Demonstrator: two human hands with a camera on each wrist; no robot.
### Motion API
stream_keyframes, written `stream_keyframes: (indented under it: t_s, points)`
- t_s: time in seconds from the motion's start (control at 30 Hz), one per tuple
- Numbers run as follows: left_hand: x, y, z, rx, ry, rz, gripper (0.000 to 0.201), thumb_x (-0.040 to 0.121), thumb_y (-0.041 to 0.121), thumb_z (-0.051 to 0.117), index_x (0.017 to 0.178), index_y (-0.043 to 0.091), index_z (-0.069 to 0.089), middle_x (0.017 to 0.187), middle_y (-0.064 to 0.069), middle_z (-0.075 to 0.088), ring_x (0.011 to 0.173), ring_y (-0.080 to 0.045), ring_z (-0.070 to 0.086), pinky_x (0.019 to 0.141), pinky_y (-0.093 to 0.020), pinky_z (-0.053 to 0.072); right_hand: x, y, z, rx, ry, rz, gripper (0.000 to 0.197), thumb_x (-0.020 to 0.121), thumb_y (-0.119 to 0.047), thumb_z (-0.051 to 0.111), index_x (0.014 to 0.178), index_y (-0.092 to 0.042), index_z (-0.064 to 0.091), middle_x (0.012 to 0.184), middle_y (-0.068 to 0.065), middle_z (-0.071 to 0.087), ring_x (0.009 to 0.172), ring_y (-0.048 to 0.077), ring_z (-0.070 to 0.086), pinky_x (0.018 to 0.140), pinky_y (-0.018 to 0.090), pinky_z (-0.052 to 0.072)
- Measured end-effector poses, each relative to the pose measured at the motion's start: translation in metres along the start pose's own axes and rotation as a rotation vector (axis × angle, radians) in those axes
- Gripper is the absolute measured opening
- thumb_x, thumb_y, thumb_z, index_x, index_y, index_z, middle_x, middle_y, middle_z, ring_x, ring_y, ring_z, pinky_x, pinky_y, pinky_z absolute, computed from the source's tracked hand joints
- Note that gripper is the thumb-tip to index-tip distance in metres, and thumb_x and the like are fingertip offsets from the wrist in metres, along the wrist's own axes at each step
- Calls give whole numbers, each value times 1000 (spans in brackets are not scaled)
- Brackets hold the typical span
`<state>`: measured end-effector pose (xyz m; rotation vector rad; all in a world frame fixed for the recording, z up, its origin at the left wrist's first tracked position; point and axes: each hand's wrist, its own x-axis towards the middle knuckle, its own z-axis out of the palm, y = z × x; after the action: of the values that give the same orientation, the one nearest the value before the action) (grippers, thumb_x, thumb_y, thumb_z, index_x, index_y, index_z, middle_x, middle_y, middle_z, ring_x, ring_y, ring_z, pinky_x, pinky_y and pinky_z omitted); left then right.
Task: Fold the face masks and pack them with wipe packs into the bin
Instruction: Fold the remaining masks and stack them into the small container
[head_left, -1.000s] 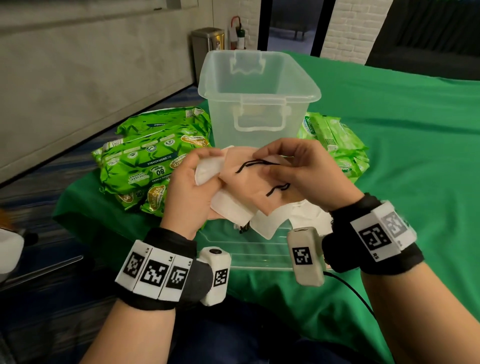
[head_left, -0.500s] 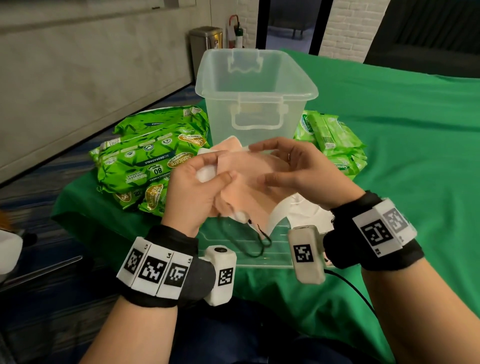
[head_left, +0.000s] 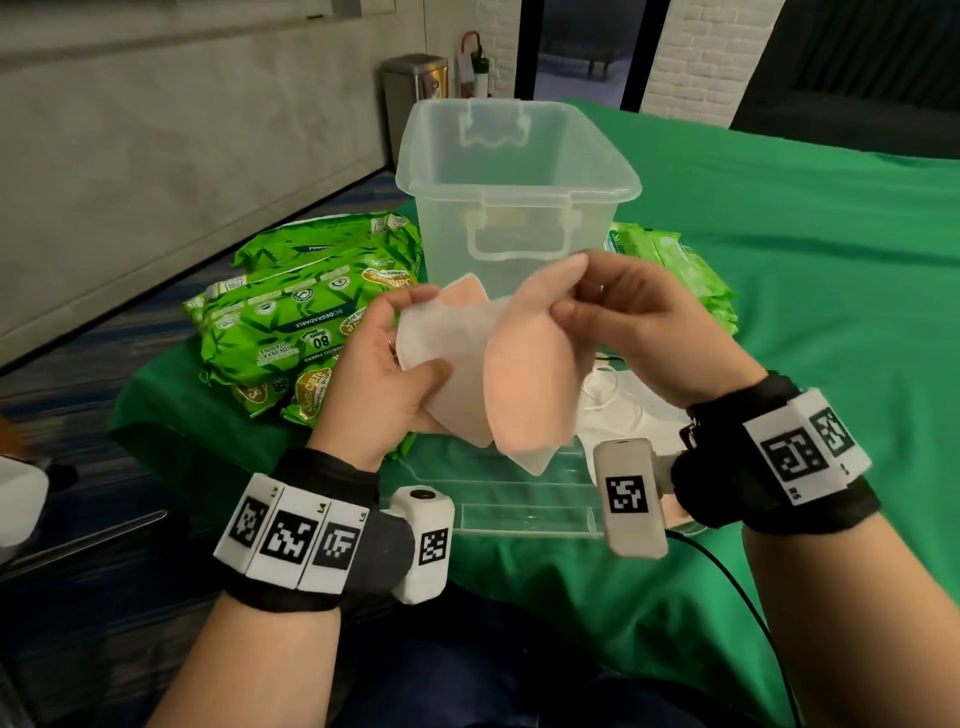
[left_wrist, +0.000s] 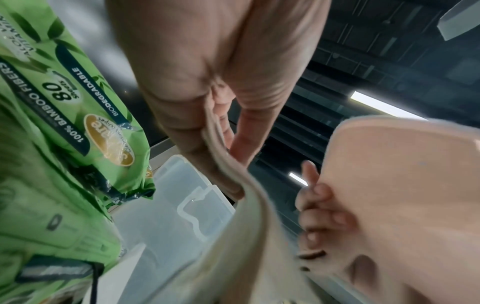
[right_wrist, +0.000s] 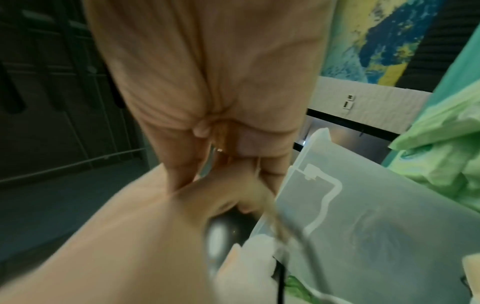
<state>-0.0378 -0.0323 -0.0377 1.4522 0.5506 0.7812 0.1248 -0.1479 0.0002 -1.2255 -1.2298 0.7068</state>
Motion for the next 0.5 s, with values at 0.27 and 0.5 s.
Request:
stream_keyframes:
  t_s: [0.27, 0.5]
  points:
    - [-2, -4, 5, 36, -109, 35, 52, 75, -18, 62, 100, 24, 45, 65, 6, 70, 54, -5, 59, 41, -20, 46, 12, 3, 17, -409, -134, 138, 37, 80, -2, 68, 108, -20, 52, 66, -5, 53, 60, 13, 47, 56, 21, 38]
    - [-5, -4, 8, 130, -186, 104, 30, 79, -16, 59, 83, 13, 56, 56, 15, 65, 48, 5, 56, 40, -10, 43, 16, 5, 19, -512, -128, 113, 27, 76, -9, 72, 91, -25, 57, 71, 4, 63, 64, 24, 53, 61, 32, 43]
